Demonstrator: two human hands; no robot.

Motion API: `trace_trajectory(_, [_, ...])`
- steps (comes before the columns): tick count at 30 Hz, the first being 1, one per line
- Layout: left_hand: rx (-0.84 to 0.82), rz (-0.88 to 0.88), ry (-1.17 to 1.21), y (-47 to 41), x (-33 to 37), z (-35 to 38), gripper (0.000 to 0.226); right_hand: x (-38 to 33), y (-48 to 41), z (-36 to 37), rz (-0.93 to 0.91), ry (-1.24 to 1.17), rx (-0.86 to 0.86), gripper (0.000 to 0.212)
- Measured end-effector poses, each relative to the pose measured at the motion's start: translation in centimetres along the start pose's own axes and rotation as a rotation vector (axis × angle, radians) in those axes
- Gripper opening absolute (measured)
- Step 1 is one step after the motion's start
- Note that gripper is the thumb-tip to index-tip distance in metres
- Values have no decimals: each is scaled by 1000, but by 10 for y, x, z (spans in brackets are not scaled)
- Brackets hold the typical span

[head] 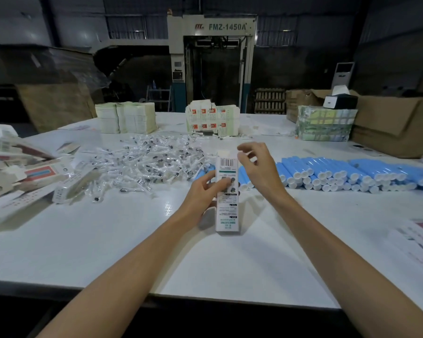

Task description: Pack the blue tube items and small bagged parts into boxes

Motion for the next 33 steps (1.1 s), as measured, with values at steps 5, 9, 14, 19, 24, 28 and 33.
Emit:
trace_trajectory(5, [19, 64, -18, 0, 2, -3, 38, 15, 29, 15, 61, -276, -99, 34])
trace_trajectory(9, [28, 125, -9, 0, 7, -8, 68, 14, 31, 17, 75, -365, -95, 36])
trace_trajectory(14, [-6, 209, -102, 1, 13, -8, 67, 13, 33, 13, 68, -386, -131, 36])
trace_trajectory(19, [-29, 206, -109, 1, 13, -9, 59, 11, 30, 7, 69, -355, -191, 25])
trace_trajectory(24, [-89, 163, -120, 2, 12, -12, 49, 14, 28, 6, 74, -306, -259, 8])
trace_trajectory(28, [-101, 134, -125, 3, 11, -11, 57, 15, 26, 4, 155, -427, -164, 20])
trace_trajectory(33, [-146, 112, -137, 4, 9, -8, 61, 27, 22, 0, 217, -440, -132, 20])
Point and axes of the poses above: each hand's wrist, its own y-axis away from the middle knuckle, its own z-axis out of the palm, x = y × z, the point moved 2 cm from there along -y, towards the middle knuckle, and after that the axes turned 5 degrees about x, right-handed, at the moved point
